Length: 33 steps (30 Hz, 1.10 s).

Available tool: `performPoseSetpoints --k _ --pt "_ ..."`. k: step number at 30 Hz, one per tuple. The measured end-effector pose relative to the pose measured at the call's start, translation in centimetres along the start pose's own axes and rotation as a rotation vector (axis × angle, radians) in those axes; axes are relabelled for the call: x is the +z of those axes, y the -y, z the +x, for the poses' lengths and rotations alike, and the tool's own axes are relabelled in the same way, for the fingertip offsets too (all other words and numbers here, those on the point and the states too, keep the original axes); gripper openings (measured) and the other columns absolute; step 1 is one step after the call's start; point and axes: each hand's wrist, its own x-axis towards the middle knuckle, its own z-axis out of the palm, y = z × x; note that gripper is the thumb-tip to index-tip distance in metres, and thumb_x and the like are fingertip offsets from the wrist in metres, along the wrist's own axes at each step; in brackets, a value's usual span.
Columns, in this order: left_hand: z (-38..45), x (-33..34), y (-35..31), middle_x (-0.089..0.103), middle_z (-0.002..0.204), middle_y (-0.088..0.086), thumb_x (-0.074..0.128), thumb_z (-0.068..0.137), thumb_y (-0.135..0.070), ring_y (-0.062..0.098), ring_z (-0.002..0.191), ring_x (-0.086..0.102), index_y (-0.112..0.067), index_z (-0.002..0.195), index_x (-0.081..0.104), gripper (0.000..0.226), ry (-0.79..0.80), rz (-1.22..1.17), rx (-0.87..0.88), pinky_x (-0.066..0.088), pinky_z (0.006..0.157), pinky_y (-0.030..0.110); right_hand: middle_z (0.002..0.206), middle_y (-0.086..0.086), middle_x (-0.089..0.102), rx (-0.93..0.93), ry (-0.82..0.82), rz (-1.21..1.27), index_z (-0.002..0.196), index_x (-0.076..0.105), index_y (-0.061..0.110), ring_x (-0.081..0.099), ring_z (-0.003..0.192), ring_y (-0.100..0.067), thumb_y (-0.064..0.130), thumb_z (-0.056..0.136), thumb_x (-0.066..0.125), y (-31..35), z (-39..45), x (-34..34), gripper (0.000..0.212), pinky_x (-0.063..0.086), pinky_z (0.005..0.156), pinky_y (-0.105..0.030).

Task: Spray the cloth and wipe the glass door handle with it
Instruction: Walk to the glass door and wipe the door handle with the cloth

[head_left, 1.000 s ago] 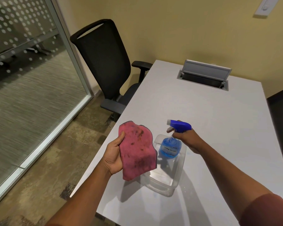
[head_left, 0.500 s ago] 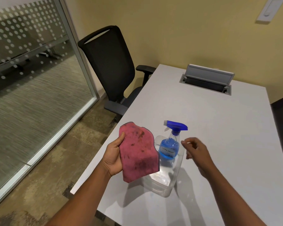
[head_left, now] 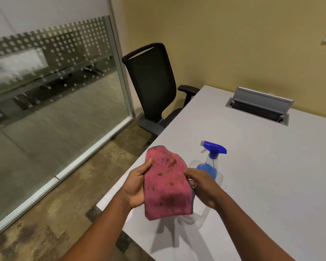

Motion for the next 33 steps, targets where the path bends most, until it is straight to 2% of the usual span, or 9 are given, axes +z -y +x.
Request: performPoseSetpoints --k 5,8,11,14,18,24,29,31,33 --pt "-2.4 -1.5 -0.2 0.06 0.14 0.023 0.074 0.08 -0.039 0.037 0.129 0.058 -0.002 0.135 0.063 0.067 -0.039 0.005 0.031 0.04 0.115 0.049 0.106 -0.017 0.066 0.079 -0.026 0.222 0.115 0.066 -0.006 0.06 0.096 -0.028 0.021 0.09 0.057 0.1 -0.7 2.5 0.039 0.049 0.088 -0.042" --pt "-4.1 -2.6 -0.2 0.061 0.139 0.023 0.066 0.09 -0.037 0.036 0.128 0.059 -0.003 0.139 0.06 0.06 -0.096 0.014 0.067 0.043 0.112 0.049 0.121 -0.018 0.067 0.156 0.063 0.478 0.124 0.065 0.001 0.061 0.111 -0.031 0.044 0.094 0.058 -0.2 -1.6 4.5 0.053 0.045 0.105 -0.046" --pt "-6.3 -3.5 0.0 0.064 0.135 0.022 0.066 0.09 -0.036 0.035 0.122 0.063 -0.004 0.14 0.059 0.059 -0.132 0.049 0.084 0.051 0.106 0.047 0.132 -0.017 0.064 0.204 0.171 0.524 0.128 0.066 0.01 0.057 0.127 -0.034 0.061 0.087 0.061 -0.4 -3.0 7.1 0.066 0.036 0.114 -0.052" --pt "-8.9 -4.4 0.4 0.067 0.127 0.022 0.066 0.089 -0.036 0.035 0.117 0.065 -0.005 0.131 0.065 0.052 -0.157 0.075 0.089 0.051 0.106 0.048 0.123 -0.018 0.069 0.203 0.181 0.454 0.121 0.068 0.007 0.063 0.118 -0.035 0.045 0.077 0.075 -0.7 -4.6 9.9 0.059 0.045 0.107 -0.05" --pt "-12.8 -5.1 0.9 0.073 0.111 0.019 0.062 0.093 -0.038 0.032 0.103 0.07 -0.007 0.106 0.078 0.037 -0.167 0.087 0.111 0.049 0.105 0.047 0.116 -0.018 0.072 0.131 0.221 0.28 0.122 0.063 0.007 0.068 0.11 -0.034 0.027 0.088 0.069 -0.6 -7.1 13.2 0.04 0.054 0.095 -0.046" --pt "-17.6 -6.9 2.7 0.073 0.109 0.02 0.066 0.094 -0.031 0.034 0.101 0.07 -0.003 0.127 0.061 0.044 -0.288 0.177 0.282 0.056 0.098 0.048 0.115 -0.022 0.071 0.075 0.199 0.216 0.121 0.063 0.002 0.07 0.104 -0.034 0.025 0.092 0.066 -1.7 -10.0 17.1 0.037 0.057 0.089 -0.043" --pt "-21.6 -7.9 4.7 0.078 0.088 0.009 0.065 0.098 -0.031 0.019 0.074 0.074 -0.008 0.11 0.068 0.026 -0.489 0.267 0.451 0.061 0.069 0.03 0.122 -0.024 0.068 0.076 0.254 0.269 0.128 0.059 -0.002 0.066 0.114 -0.037 0.023 0.094 0.063 -3.1 -12.2 20.3 0.042 0.052 0.099 -0.049" --pt "-23.3 -8.5 5.3 0.078 0.09 0.008 0.064 0.098 -0.031 0.017 0.075 0.073 -0.01 0.109 0.07 0.024 -0.568 0.297 0.518 0.058 0.065 0.026 0.128 -0.026 0.064 0.077 0.311 0.285 0.131 0.056 -0.003 0.062 0.119 -0.039 0.022 0.095 0.062 -3.6 -13.2 21.7 0.045 0.048 0.104 -0.052" --pt "-25.1 -8.9 5.7 0.078 0.094 0.009 0.064 0.098 -0.032 0.019 0.079 0.072 -0.011 0.109 0.071 0.025 -0.621 0.29 0.561 0.058 0.066 0.027 0.126 -0.026 0.065 0.072 0.356 0.285 0.131 0.056 -0.003 0.064 0.116 -0.038 0.019 0.097 0.059 -3.8 -14.0 23.1 0.04 0.055 0.096 -0.048"
